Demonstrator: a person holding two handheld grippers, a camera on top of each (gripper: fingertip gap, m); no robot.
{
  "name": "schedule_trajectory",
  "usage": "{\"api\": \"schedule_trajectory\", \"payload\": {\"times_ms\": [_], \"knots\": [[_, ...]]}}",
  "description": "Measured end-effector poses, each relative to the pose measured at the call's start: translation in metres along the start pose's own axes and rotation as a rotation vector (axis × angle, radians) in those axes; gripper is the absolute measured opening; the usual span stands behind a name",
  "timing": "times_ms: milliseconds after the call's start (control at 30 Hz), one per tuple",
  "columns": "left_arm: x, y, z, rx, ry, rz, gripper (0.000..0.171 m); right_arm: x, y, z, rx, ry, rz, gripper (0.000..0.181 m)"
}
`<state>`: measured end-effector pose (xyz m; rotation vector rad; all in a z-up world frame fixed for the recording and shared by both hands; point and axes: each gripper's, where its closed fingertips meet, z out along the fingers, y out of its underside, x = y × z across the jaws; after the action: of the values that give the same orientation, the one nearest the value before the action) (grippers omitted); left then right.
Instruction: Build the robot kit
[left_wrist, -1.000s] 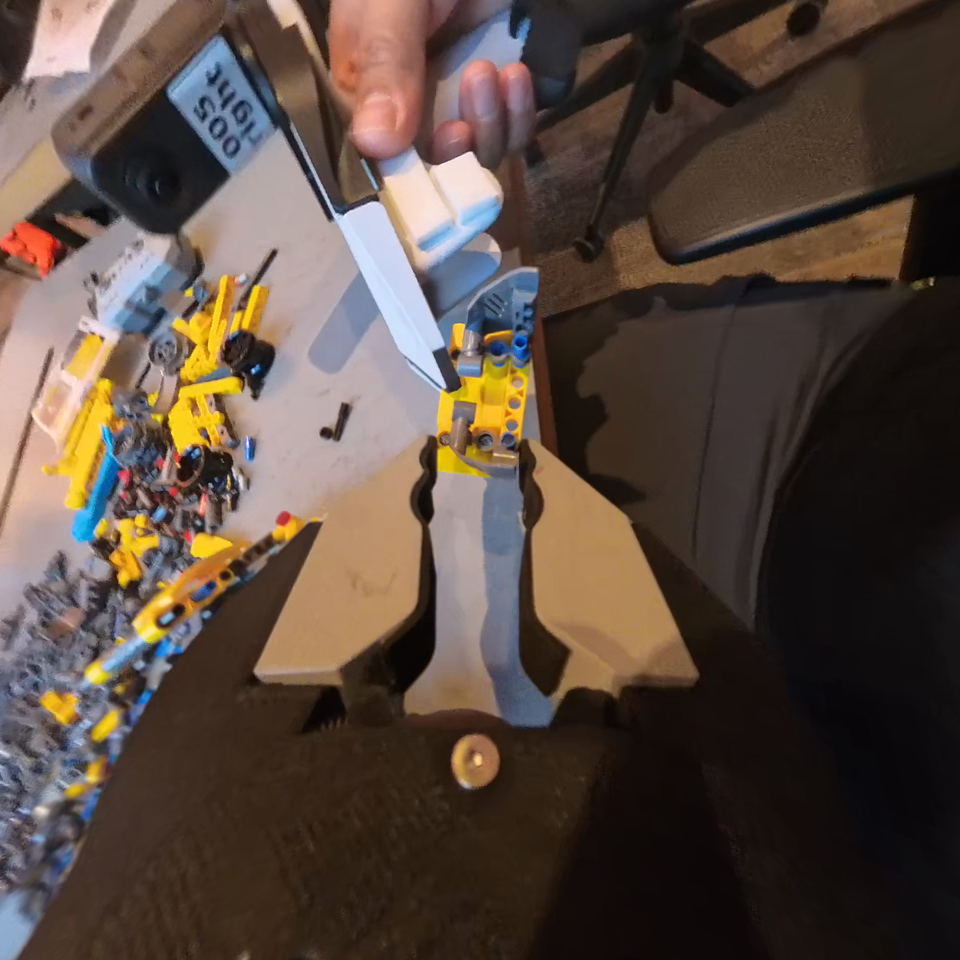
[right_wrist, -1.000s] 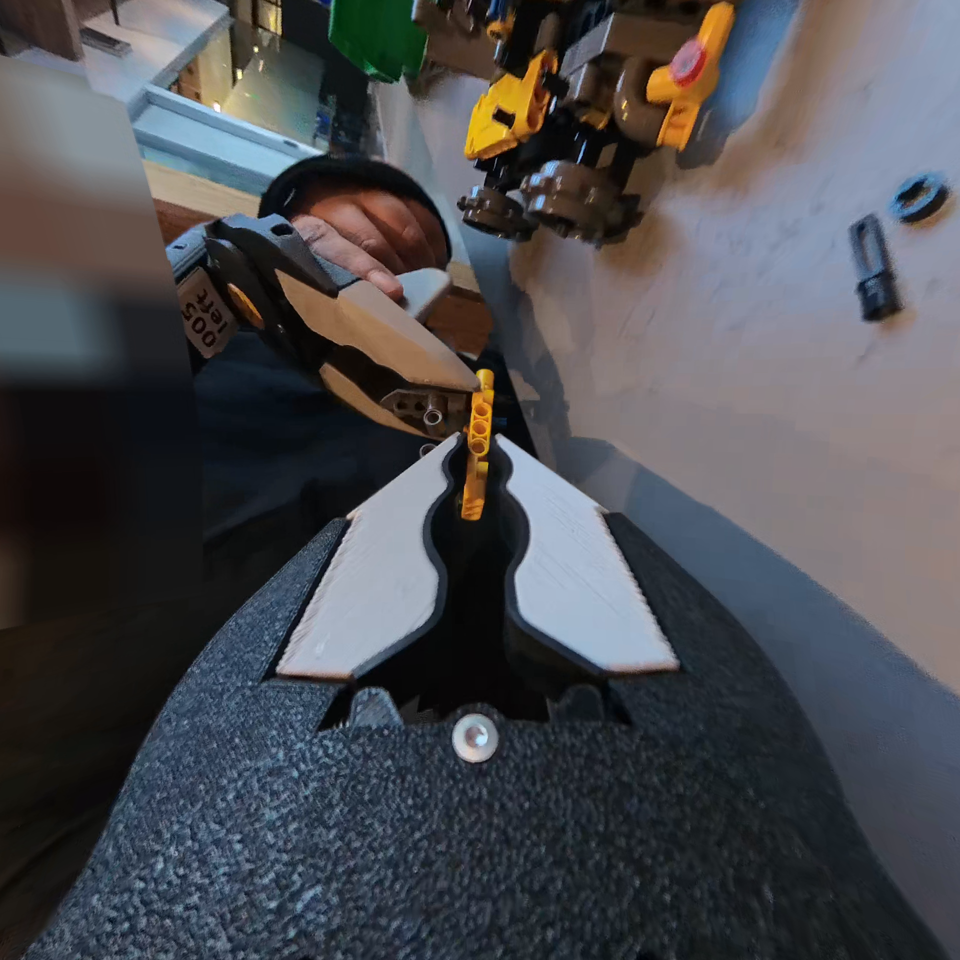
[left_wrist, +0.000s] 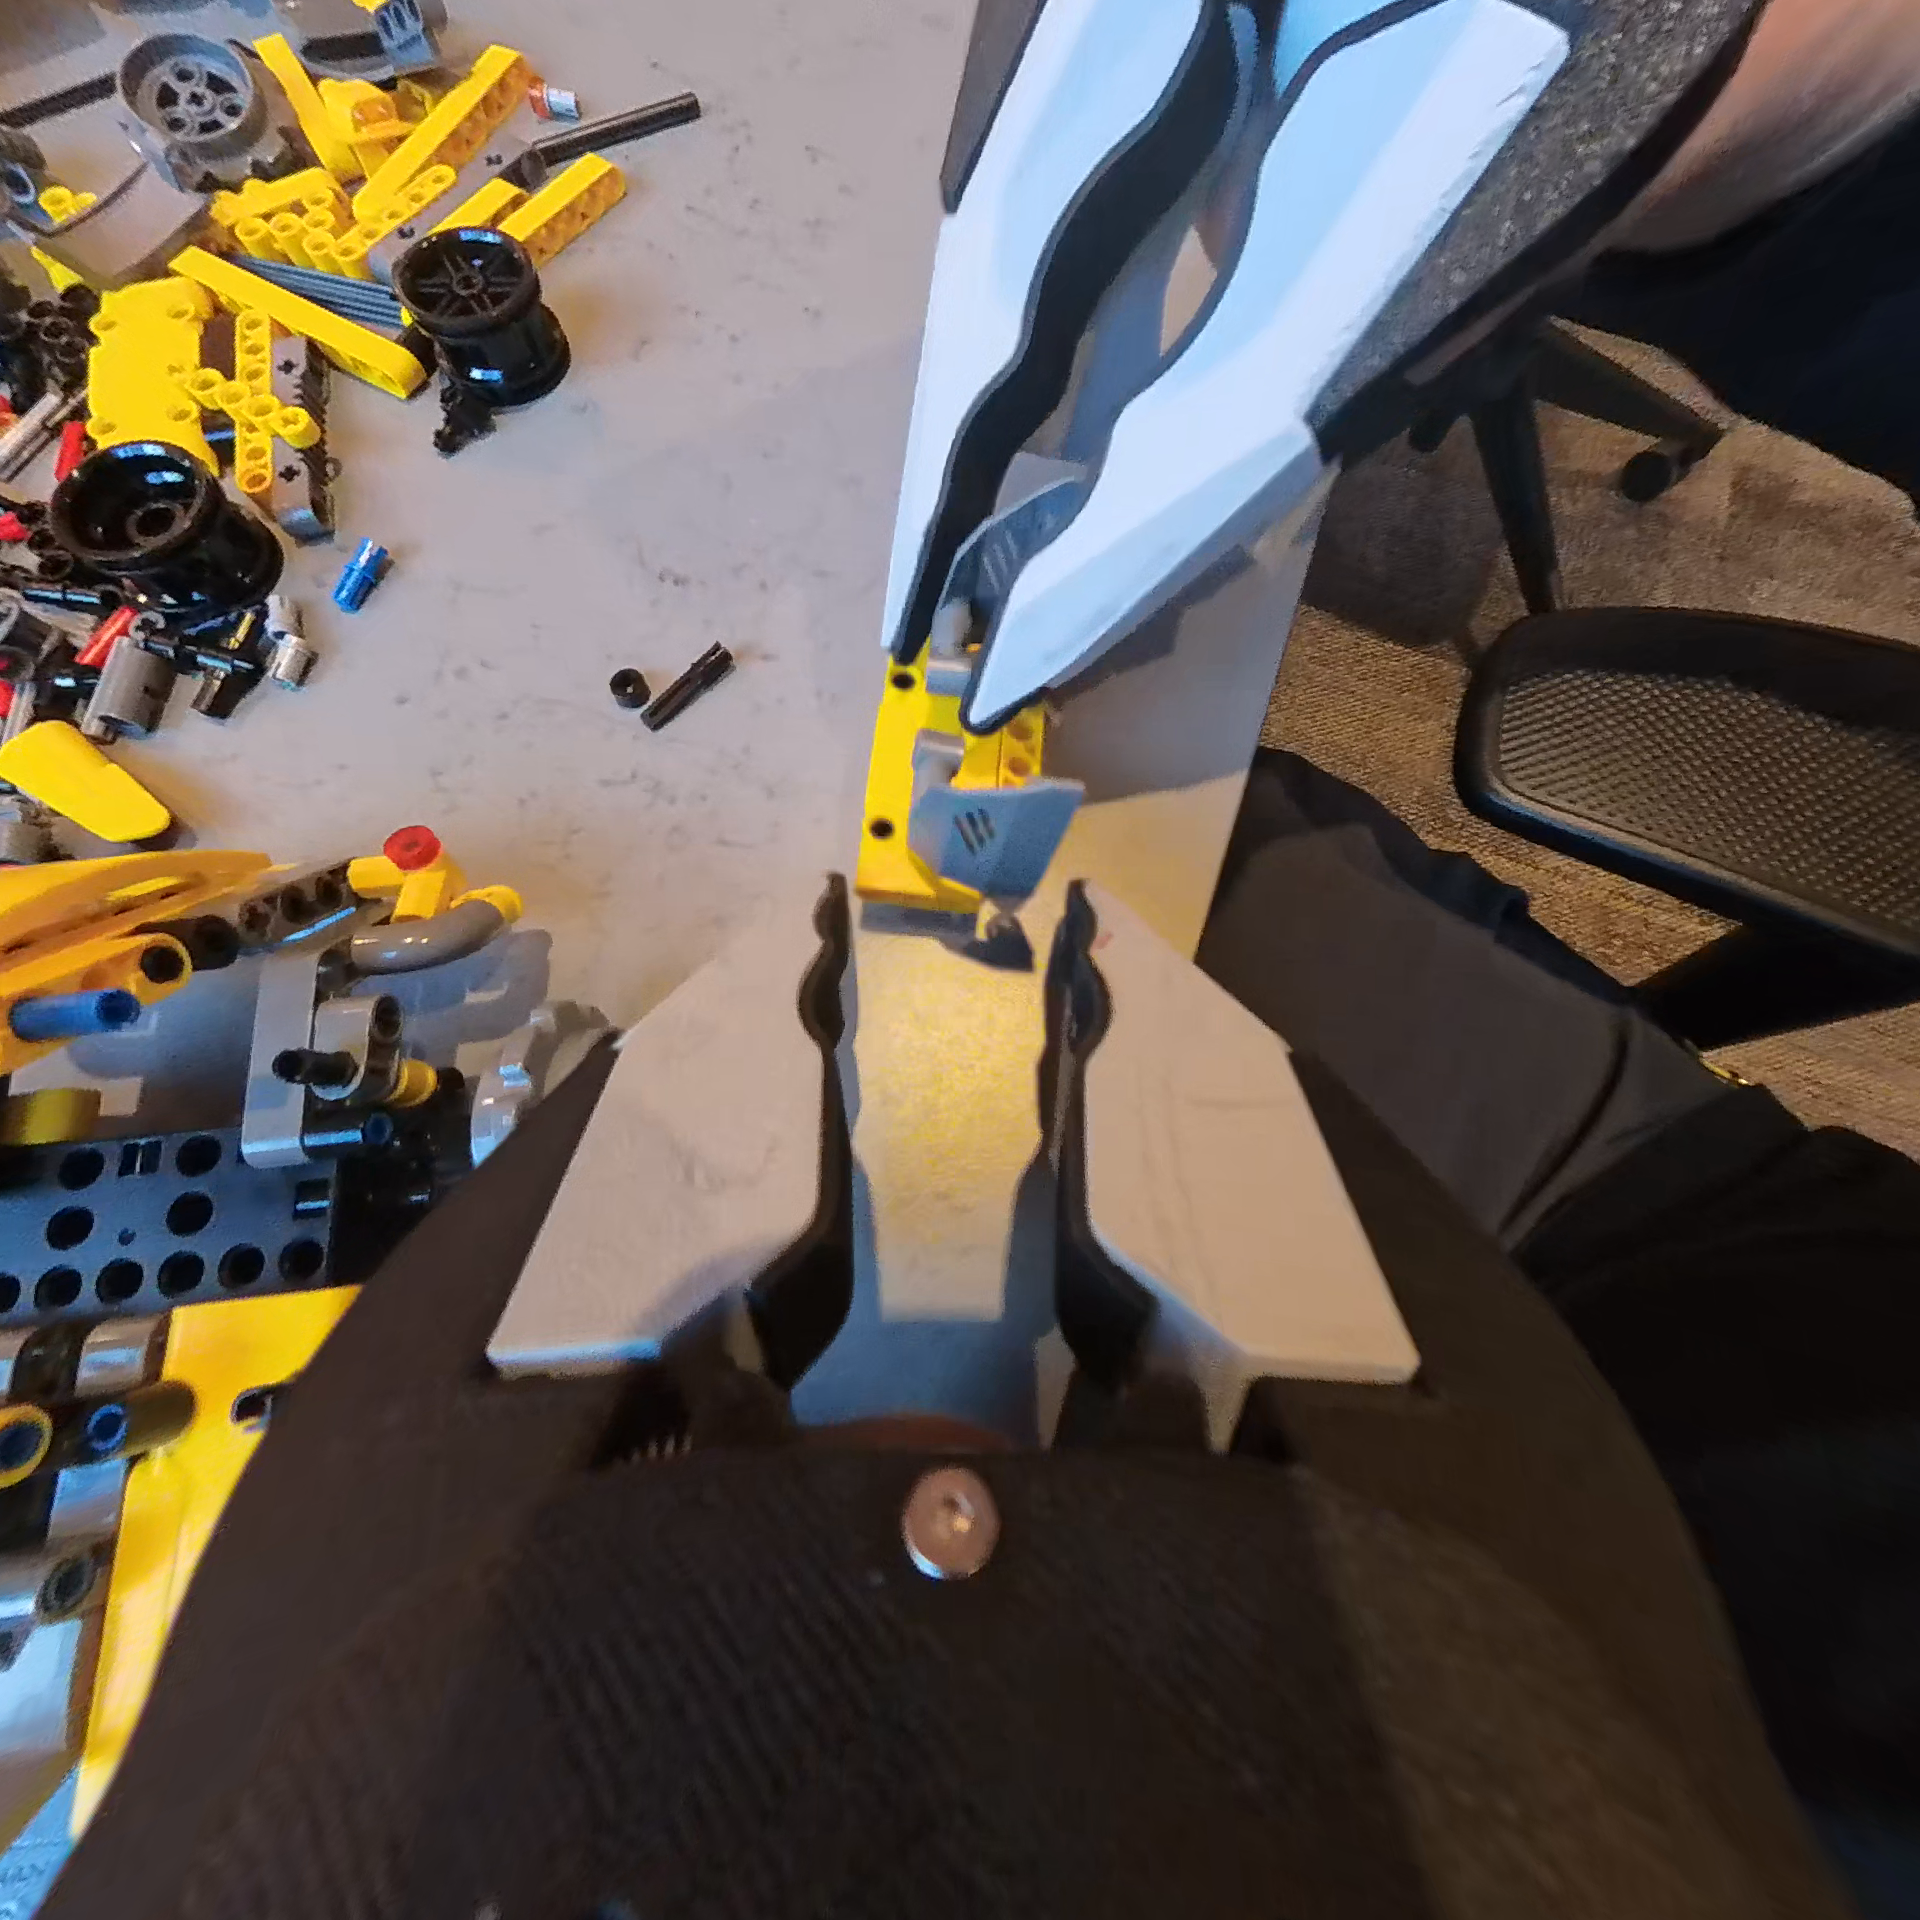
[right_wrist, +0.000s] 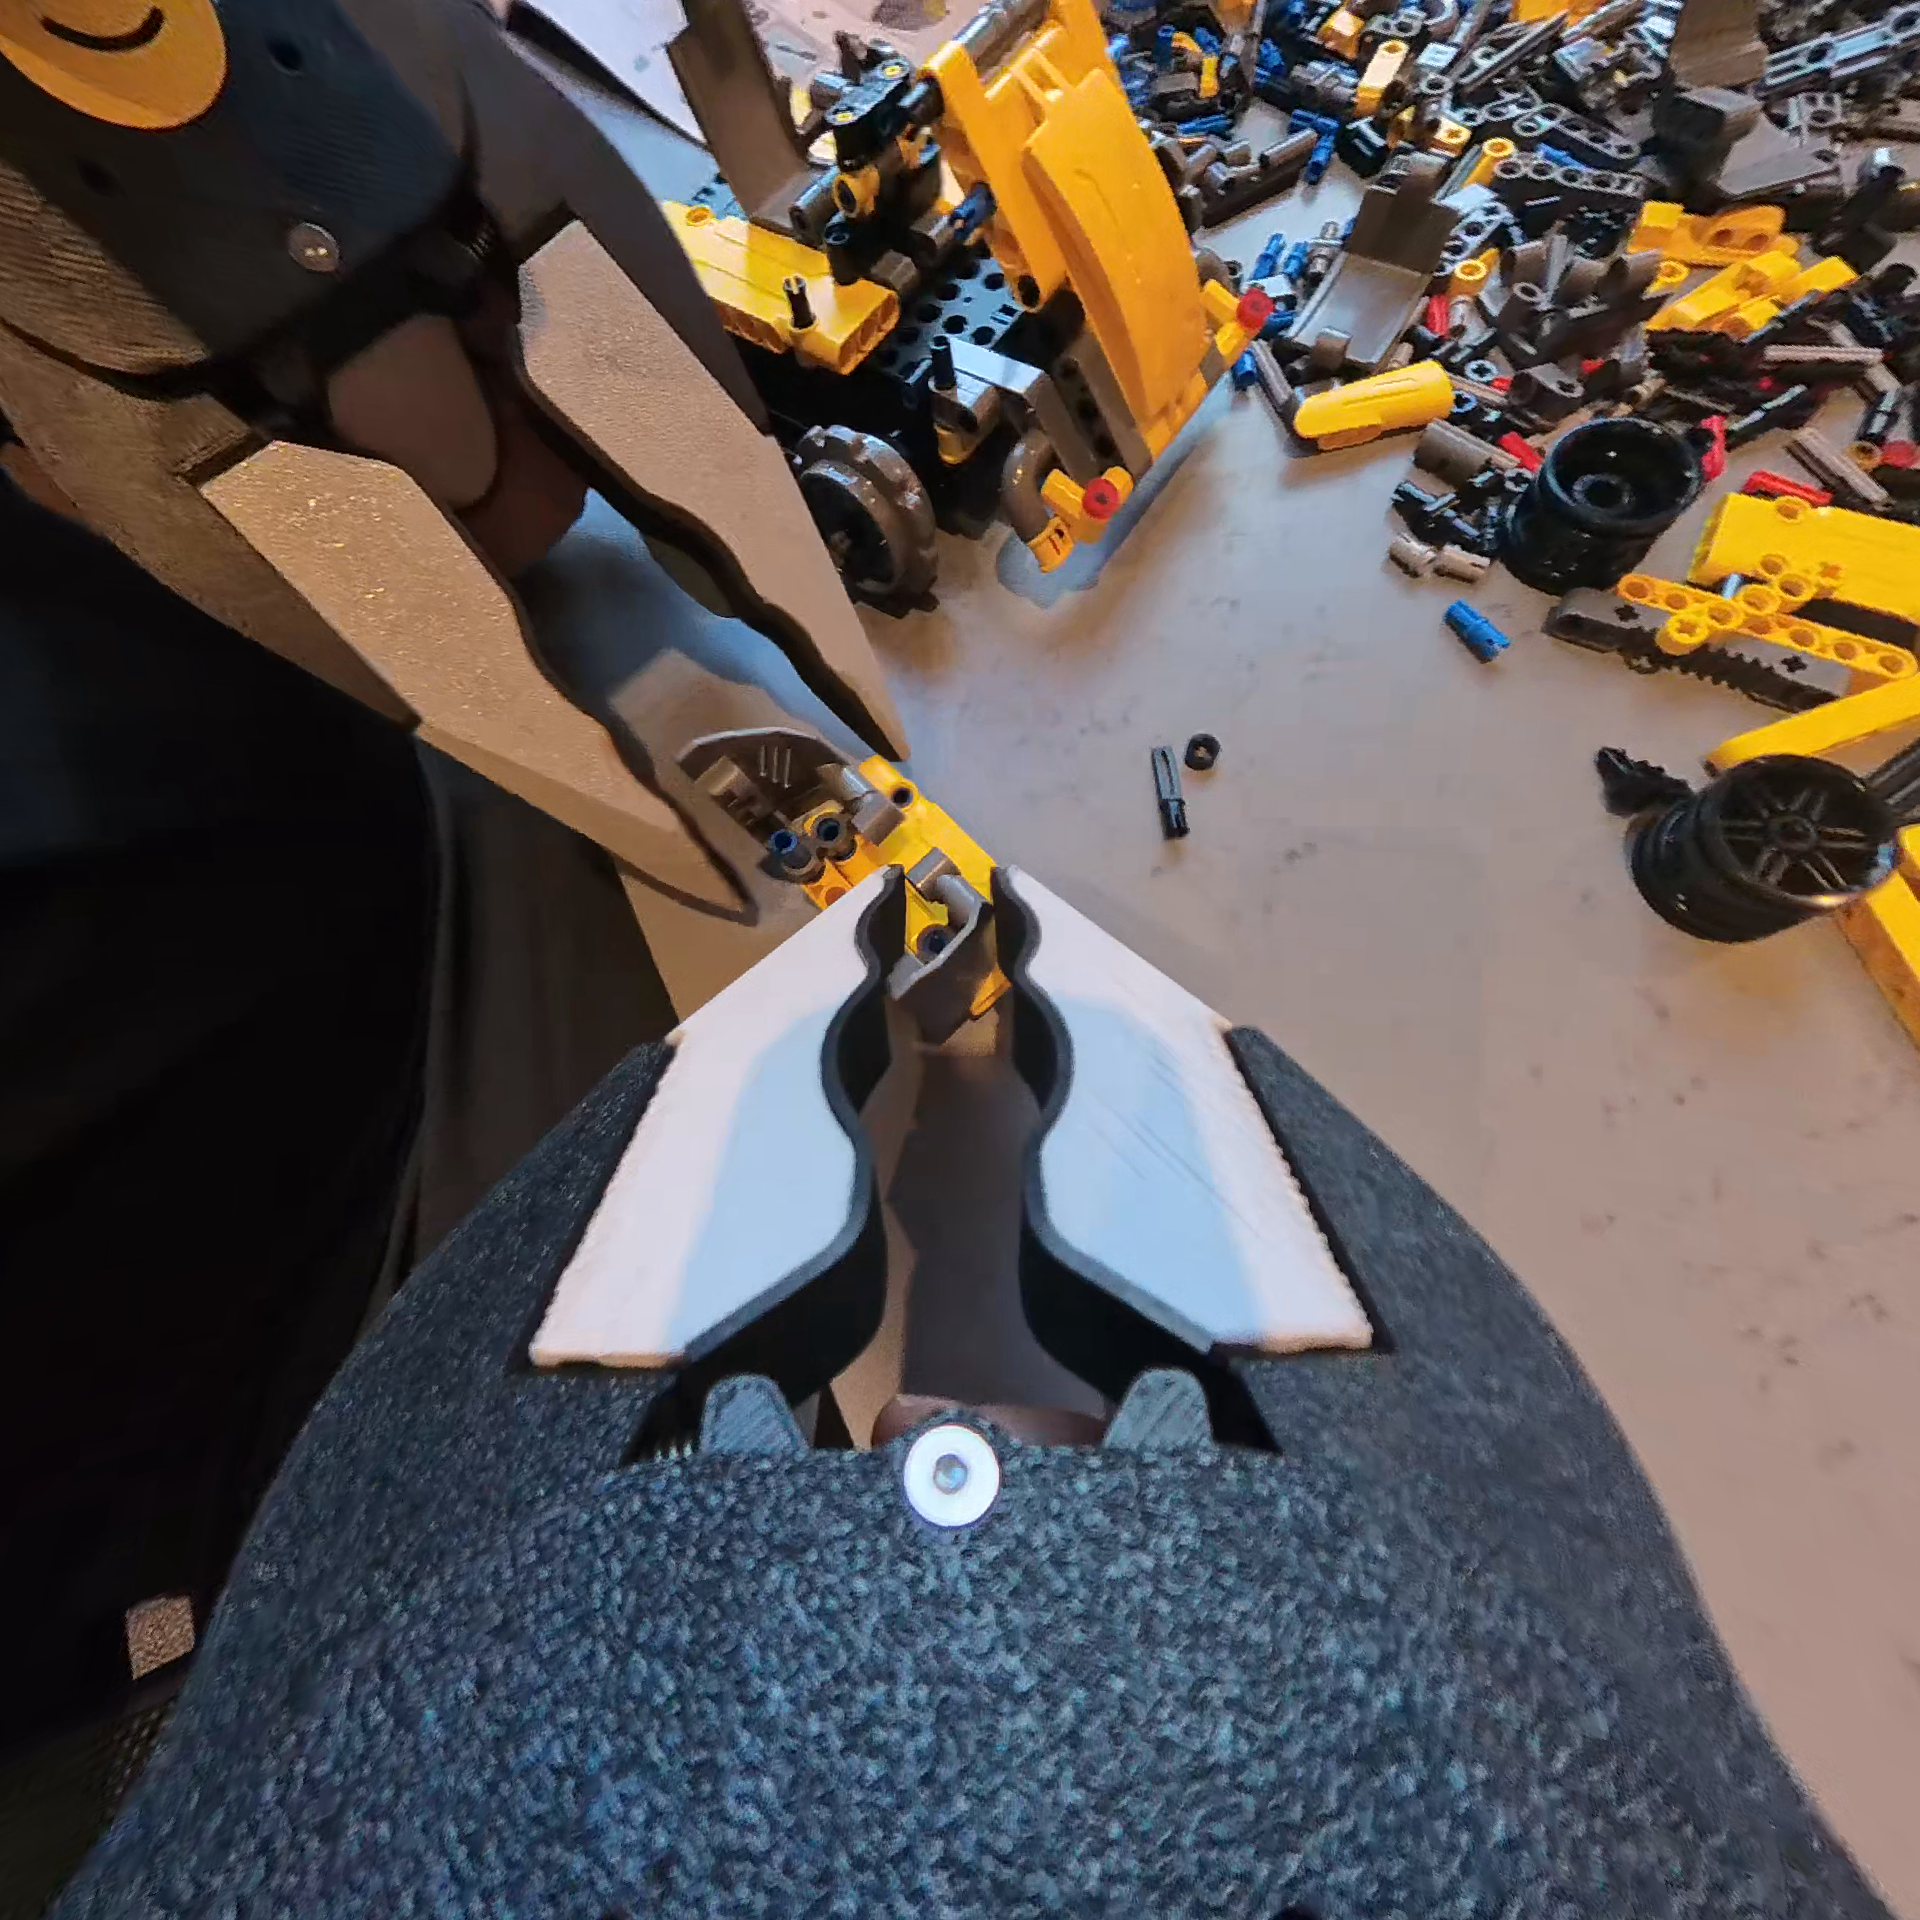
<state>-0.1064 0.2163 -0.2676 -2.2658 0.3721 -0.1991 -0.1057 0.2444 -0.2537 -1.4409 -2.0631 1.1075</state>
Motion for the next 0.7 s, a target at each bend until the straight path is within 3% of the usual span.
{"api": "schedule_trajectory", "payload": {"times_ms": [167,267,367,467,567,700], "knots": [[0.013,-0.007,-0.020,0.036,0.026,-0.005,0.050,0.009,0.004,-0.006,0.015,0.035,0.028,0.017],[0.027,-0.008,-0.062,0.077,0.064,-0.018,0.053,0.014,0.007,-0.012,0.018,0.061,0.030,0.017],[0.013,0.009,-0.120,0.118,0.010,-0.088,0.055,0.025,0.012,-0.020,0.023,0.097,0.045,0.017],[-0.050,0.054,-0.187,0.110,-0.202,-0.276,0.060,0.038,0.014,-0.029,0.049,0.127,0.071,0.017],[-0.127,0.132,-0.266,0.045,-0.541,-0.485,0.074,0.044,0.012,-0.036,0.094,0.121,0.096,0.023],[-0.178,0.224,-0.328,0.000,-0.806,-0.675,0.084,0.052,0.004,-0.046,0.154,0.133,0.117,0.027]]}}
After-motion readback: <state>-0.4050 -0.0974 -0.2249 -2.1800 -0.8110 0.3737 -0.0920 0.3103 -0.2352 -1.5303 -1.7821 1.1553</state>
